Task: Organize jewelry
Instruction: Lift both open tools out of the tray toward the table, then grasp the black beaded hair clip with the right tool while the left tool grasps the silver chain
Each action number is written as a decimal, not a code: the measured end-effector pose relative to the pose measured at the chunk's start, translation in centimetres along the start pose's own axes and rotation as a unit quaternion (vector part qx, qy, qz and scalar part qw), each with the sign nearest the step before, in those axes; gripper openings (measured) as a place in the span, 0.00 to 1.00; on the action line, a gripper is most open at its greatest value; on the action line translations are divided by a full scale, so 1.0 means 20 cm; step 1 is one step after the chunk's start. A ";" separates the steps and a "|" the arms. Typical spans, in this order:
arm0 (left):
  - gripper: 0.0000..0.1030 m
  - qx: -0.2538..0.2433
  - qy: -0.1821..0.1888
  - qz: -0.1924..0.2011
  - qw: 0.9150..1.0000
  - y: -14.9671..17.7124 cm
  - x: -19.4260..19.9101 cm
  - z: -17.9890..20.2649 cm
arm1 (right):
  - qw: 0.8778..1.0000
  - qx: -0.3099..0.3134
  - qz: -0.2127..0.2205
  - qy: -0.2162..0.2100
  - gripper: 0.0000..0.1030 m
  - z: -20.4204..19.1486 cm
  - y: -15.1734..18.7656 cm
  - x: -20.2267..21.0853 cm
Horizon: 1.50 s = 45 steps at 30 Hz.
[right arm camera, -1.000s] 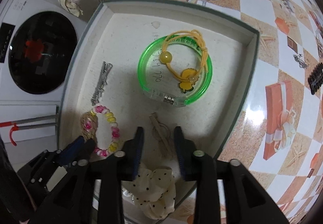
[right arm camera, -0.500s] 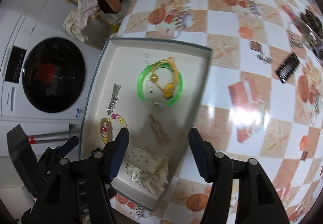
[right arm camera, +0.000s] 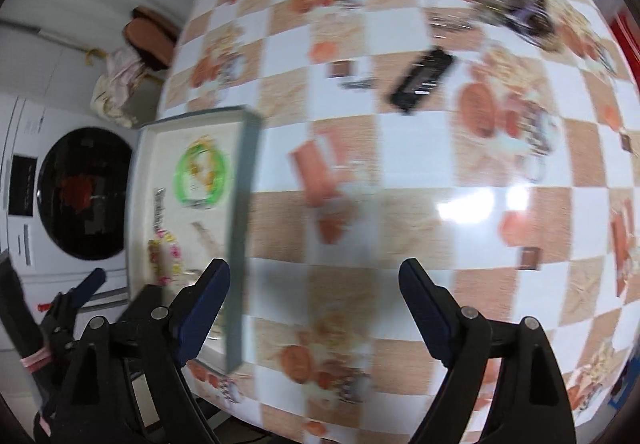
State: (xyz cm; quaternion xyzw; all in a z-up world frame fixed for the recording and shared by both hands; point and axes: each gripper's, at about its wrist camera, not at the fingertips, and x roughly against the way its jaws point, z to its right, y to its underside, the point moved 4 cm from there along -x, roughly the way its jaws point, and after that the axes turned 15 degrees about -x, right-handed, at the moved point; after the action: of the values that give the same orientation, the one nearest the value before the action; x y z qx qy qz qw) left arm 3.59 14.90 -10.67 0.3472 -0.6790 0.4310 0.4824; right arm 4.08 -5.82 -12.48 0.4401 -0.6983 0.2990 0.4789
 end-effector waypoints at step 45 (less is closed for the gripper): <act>0.91 0.045 0.051 0.002 0.998 -0.81 -0.37 0.45 | 0.985 0.036 0.090 0.145 0.45 0.14 -0.78 -0.34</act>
State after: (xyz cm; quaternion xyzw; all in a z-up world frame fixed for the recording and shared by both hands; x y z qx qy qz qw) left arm 17.06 0.81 -15.18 0.3451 -0.6340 0.4791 0.4994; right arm 18.06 -12.84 -19.84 0.3443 -0.6471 0.4261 0.5302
